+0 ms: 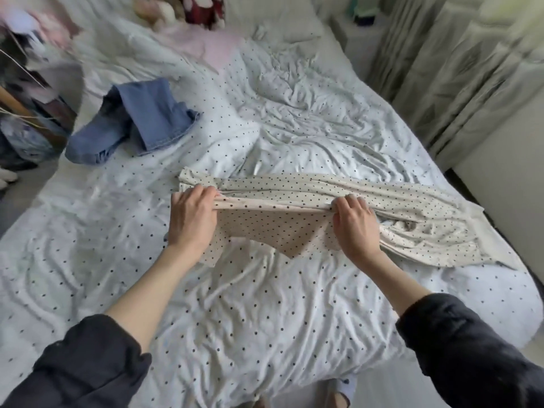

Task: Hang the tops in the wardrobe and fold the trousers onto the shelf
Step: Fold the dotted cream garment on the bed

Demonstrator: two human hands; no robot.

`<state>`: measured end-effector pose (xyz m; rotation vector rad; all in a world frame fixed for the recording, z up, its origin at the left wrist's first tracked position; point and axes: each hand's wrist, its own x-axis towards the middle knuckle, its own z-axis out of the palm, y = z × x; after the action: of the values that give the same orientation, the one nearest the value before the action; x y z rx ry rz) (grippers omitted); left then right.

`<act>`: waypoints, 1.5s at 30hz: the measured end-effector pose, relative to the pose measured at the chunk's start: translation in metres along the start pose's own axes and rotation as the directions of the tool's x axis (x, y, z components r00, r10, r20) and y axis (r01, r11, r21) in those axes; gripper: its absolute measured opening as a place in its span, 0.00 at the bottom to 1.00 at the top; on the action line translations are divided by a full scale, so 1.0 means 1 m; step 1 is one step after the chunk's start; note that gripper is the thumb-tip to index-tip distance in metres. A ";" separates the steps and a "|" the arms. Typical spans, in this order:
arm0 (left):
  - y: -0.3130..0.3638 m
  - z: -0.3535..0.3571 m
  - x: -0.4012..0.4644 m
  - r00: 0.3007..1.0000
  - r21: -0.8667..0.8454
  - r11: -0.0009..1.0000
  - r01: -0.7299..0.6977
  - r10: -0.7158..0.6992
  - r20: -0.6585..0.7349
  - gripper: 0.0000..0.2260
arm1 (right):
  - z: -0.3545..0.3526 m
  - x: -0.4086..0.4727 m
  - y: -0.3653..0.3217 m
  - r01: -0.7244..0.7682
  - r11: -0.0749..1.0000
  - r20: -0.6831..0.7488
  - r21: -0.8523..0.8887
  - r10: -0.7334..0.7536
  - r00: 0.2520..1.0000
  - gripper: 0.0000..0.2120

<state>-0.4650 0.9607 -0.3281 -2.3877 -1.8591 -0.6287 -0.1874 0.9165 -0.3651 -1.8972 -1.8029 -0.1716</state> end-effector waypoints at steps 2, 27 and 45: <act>0.000 -0.013 0.013 0.993 -0.030 0.998 -0.059 0.056 -0.101 0.16 | -0.007 0.008 -0.005 -0.040 0.999 -0.056 -0.003 0.040 0.998 0.05; -0.090 0.086 -0.159 0.671 0.150 0.988 0.037 -0.135 0.729 0.29 | 0.089 -0.118 -0.057 0.060 0.998 0.749 0.015 -0.051 0.660 0.18; -0.166 0.135 -0.039 0.792 -0.485 0.633 0.604 -0.407 0.455 0.08 | 0.178 -0.021 -0.101 0.054 0.996 0.624 -0.076 0.005 0.781 0.13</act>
<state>-0.5908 1.0085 -0.4991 -2.3464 -2.9247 -1.1096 -0.3316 0.9747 -0.5000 -2.1584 -2.2678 0.4374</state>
